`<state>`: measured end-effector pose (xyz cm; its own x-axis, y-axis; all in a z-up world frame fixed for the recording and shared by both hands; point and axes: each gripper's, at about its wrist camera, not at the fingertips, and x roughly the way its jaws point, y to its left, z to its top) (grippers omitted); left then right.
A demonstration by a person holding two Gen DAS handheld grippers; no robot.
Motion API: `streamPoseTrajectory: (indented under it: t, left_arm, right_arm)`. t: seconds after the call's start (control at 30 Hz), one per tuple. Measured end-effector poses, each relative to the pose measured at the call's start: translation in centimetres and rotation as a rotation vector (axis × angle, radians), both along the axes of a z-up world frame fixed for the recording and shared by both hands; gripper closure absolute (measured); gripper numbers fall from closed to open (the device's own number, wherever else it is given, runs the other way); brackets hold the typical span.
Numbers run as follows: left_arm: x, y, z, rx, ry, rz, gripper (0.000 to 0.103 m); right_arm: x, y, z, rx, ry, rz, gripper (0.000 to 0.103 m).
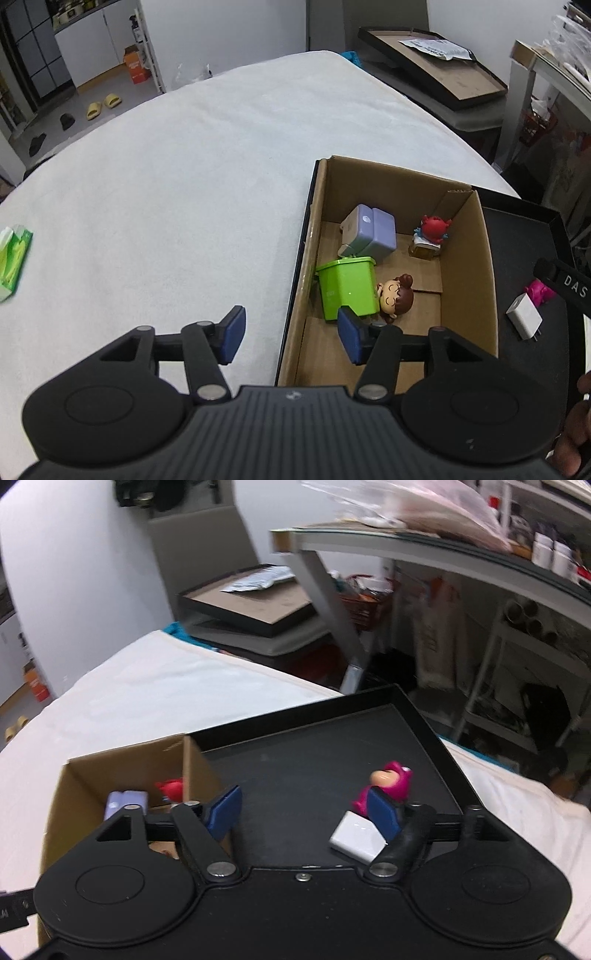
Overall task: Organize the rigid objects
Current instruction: 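Reach the right tool to the white plug charger and grasp it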
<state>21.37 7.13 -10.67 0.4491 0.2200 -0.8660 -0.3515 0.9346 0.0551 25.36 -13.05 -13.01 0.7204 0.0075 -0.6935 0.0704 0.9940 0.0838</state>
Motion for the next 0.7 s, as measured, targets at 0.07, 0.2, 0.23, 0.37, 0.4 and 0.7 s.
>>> streamPoseTrajectory:
  t: [0.07,0.2,0.23,0.37,0.4,0.7]
  left_arm:
    - [0.1,0.0,0.0,0.02,0.007,0.008,0.049]
    - [0.4,0.4,0.2,0.042,0.017,0.037,0.049]
    - [0.4,0.4,0.2,0.051,0.022,0.042,0.049]
    - [0.8,0.4,0.0,0.085,0.039,0.035,0.049]
    - [1.0,0.4,-0.2,0.1,0.053,0.04,0.049]
    - [1.6,-1.1,-1.1,0.125,0.101,0.06,0.048]
  right_arm:
    - [0.5,-0.7,-0.6,-0.003,0.016,-0.031,0.026]
    - [1.8,-1.9,-2.7,0.008,0.088,-0.098,0.026]
    - [2.2,-2.2,-3.3,0.014,0.107,-0.109,0.026]
    - [3.1,-3.3,-5.4,0.014,0.168,-0.157,0.026]
    - [3.1,-3.5,-5.8,0.018,0.181,-0.158,0.026]
    - [3.7,-2.7,-7.7,-0.031,0.211,-0.077,0.028]
